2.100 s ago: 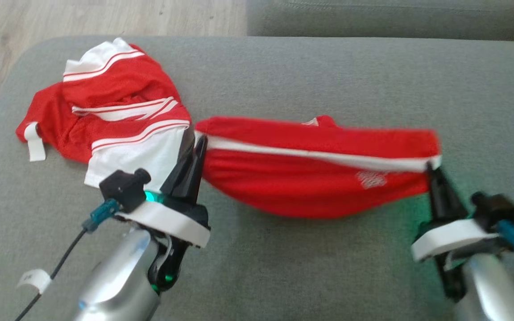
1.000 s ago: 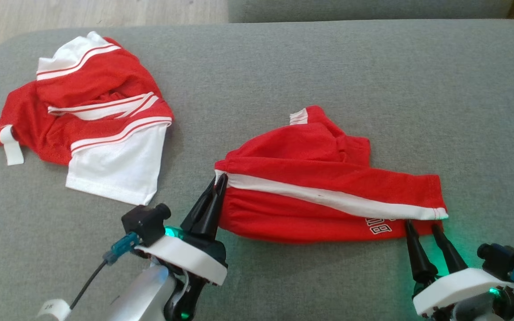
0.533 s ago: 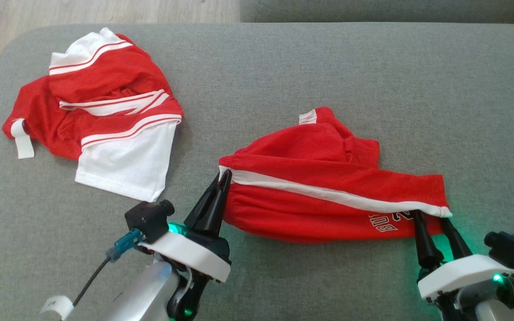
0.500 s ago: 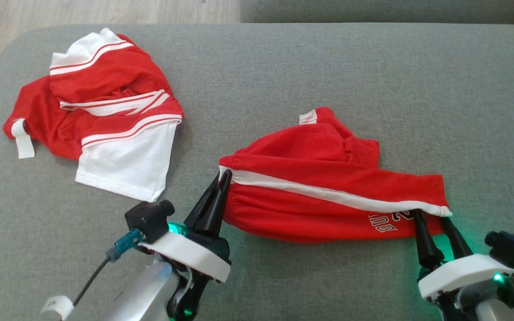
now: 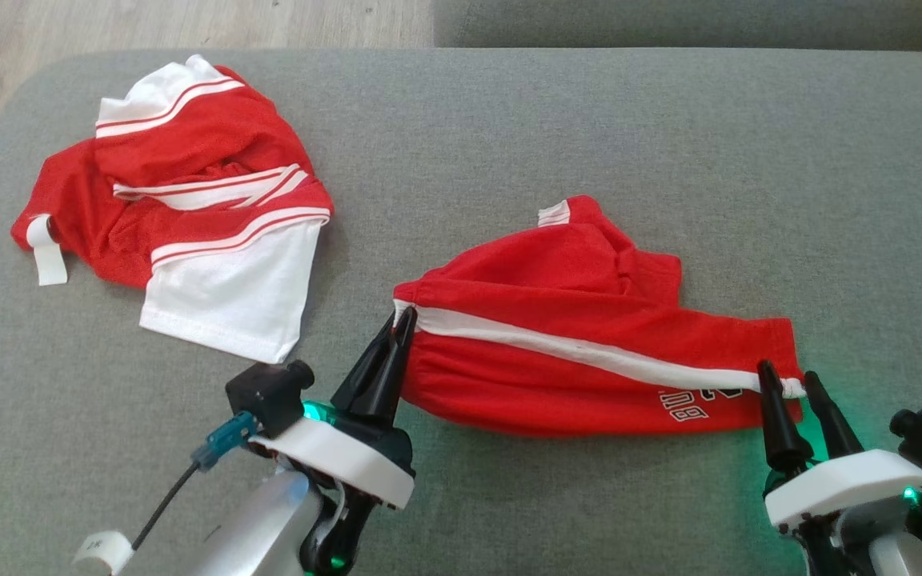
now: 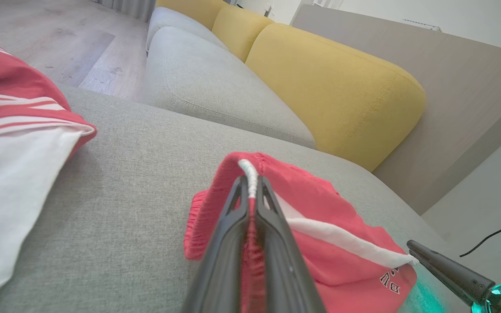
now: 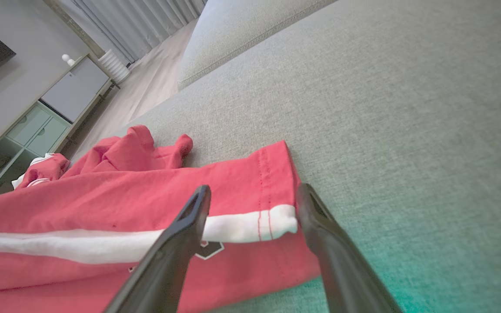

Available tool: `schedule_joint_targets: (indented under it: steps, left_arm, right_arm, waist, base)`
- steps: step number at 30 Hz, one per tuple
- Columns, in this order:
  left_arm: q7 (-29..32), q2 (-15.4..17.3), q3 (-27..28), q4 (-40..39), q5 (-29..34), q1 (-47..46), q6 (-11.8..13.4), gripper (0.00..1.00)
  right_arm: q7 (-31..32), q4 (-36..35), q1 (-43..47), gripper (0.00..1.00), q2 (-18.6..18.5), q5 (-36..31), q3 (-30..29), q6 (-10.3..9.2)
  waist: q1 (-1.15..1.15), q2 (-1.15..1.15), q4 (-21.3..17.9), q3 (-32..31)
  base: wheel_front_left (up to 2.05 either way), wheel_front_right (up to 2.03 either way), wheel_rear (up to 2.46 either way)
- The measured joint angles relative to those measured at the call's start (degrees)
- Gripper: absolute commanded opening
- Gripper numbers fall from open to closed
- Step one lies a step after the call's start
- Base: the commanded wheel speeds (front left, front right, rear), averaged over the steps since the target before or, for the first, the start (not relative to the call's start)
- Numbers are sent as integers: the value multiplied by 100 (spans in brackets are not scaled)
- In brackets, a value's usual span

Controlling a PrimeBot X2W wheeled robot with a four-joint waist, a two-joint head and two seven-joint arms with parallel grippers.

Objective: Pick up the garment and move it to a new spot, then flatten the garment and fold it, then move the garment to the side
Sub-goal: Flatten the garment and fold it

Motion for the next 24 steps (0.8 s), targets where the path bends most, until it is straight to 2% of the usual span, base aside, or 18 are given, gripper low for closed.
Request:
schedule_joint_targets:
  steps: [12,13,15,17,18,19,20,24]
  left_arm:
    - [0,1,4,15,1,-2,0,0]
    - [0,1,5,19,1,-2,0,0]
    - [0,1,7,21,1,-2,0,0]
    - [0,0,9,21,1,-3,0,0]
    - [0,0,9,21,9,-3,0,0]
    - [0,-1,9,22,11,-3,-1,0]
    - [0,-1,11,25,11,-4,0,0]
    - [0,-1,53,29,55,-4,0,0]
  right_arm:
    - [25,10,121,98,1,9,44,0]
    - [25,10,121,94,1,2,43,0]
    - [24,11,121,76,1,2,44,0]
    - [9,16,121,45,2,1,53,0]
    - [9,22,120,35,2,-1,58,0]
    - [9,30,118,13,1,-15,67,0]
    - [8,35,115,0,1,-38,101,0]
    - [-111,-7,109,0,-1,-37,120,0]
  waist:
    - [0,0,12,82]
    - [0,0,10,86]
    - [0,0,9,93]
    - [0,0,8,96]
    - [0,0,8,99]
    - [0,0,8,103]
    - [0,0,9,104]
    - [0,0,2,95]
  base:
    - [0,0,0]
    - [0,0,0]
    - [0,0,0]
    - [0,0,0]
    - [0,0,0]
    - [0,0,0]
    - [0,0,0]
    - [0,0,0]
